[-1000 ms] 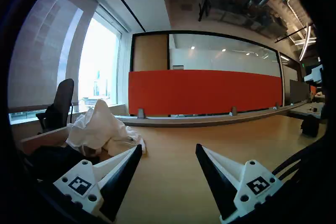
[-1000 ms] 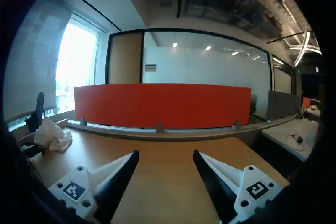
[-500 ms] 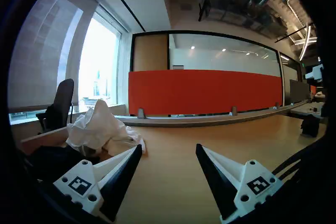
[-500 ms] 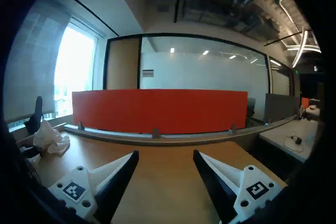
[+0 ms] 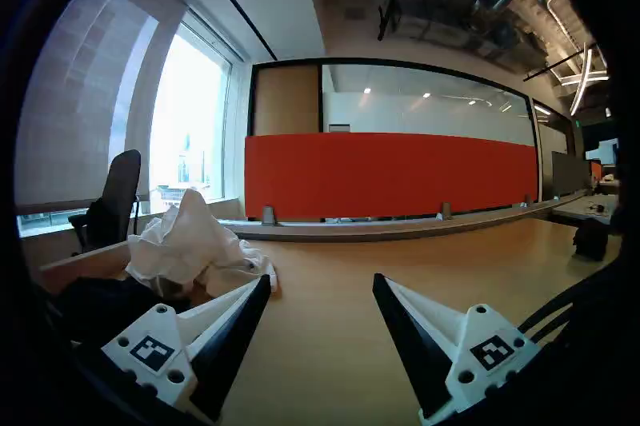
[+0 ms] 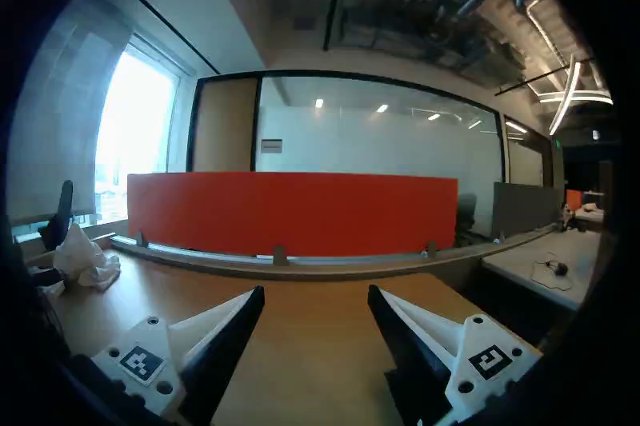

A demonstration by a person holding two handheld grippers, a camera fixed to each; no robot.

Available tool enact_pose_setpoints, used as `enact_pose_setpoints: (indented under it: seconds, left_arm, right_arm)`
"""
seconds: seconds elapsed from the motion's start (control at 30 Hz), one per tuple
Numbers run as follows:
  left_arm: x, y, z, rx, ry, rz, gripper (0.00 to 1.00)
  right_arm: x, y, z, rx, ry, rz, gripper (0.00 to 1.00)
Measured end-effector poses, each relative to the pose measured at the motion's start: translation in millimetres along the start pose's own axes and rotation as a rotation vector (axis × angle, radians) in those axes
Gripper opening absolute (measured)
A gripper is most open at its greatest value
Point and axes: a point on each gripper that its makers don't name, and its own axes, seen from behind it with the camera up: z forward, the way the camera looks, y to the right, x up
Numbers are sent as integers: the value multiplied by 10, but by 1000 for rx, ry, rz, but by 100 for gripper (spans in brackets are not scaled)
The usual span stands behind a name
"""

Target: Fold towel

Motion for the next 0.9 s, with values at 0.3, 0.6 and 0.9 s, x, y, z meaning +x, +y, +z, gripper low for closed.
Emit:
enact_pose_setpoints:
  seconds: [0.3,0.6,0.9]
  left_arm:
    - [-1,4,2,0,0,0,95]
    - [-2,11,-1,0,0,0,95]
    - [1,3,0,0,0,0,95]
  right_arm:
    - [-288,-46,17,9,19,11,100]
    - [-628,-105,-13,31,28,0,100]
    - [-885,-86,-12,26,32,10,100]
